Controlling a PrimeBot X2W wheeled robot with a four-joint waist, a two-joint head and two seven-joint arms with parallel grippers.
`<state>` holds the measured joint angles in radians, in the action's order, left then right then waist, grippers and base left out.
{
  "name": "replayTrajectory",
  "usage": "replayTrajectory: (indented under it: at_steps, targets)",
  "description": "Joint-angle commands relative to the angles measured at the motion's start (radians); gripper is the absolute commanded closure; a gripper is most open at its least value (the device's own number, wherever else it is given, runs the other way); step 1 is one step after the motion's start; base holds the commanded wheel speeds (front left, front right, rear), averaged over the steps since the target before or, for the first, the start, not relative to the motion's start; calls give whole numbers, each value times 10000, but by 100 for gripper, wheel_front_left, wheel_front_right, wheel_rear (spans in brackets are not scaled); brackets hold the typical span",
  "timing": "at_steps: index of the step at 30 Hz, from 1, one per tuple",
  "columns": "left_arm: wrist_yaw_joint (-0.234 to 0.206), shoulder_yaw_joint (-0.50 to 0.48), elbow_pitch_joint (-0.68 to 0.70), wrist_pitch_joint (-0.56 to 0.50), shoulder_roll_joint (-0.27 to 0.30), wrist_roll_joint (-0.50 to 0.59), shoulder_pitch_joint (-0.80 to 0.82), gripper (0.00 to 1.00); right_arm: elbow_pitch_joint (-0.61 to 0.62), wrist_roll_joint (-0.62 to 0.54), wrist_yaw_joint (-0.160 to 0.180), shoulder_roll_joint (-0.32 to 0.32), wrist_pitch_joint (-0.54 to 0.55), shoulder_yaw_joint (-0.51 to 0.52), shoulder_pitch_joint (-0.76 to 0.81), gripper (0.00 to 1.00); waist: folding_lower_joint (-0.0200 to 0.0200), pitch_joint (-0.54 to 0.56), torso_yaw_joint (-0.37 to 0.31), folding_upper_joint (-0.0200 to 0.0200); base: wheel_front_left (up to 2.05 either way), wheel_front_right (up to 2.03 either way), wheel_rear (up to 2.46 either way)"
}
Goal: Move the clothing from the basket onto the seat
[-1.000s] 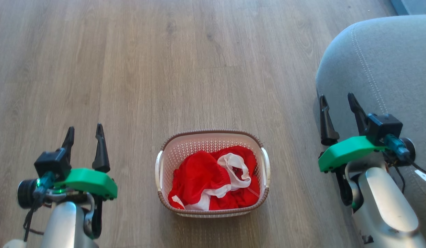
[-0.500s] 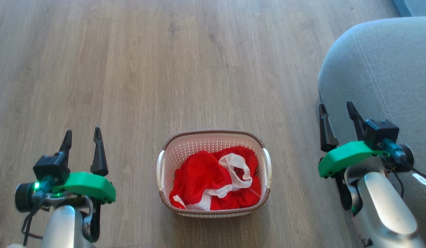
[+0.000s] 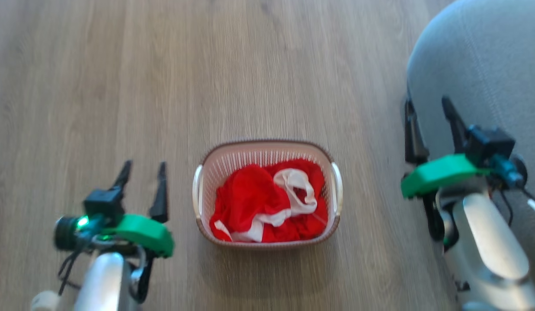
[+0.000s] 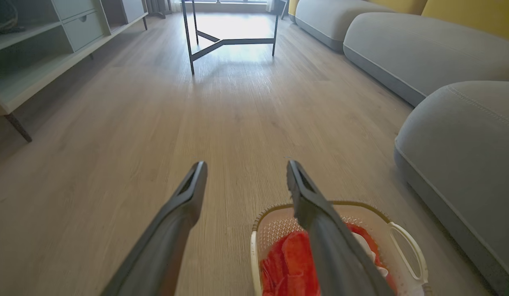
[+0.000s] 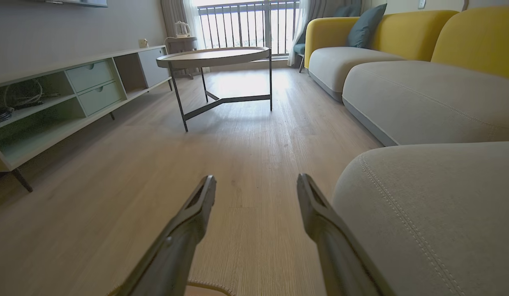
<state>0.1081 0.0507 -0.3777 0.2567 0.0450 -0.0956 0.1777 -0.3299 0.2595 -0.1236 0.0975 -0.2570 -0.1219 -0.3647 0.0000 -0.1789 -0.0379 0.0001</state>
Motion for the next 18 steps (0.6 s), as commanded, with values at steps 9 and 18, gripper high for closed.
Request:
replayTrajectory:
  at_steps: [9,18]
  targets:
    - [219,1933,-536,51,148,-321,1679,0,1195,-372,-71,-349,-47,-401,-1699,0,0,-2428,-328,-1,0,0,0]
    - [224,4945,-1594,51,1037,-1294,3547,0,1584,-357,-71,-464,-47,-672,-3016,0,0,-4671,-846,-1,0,0,0]
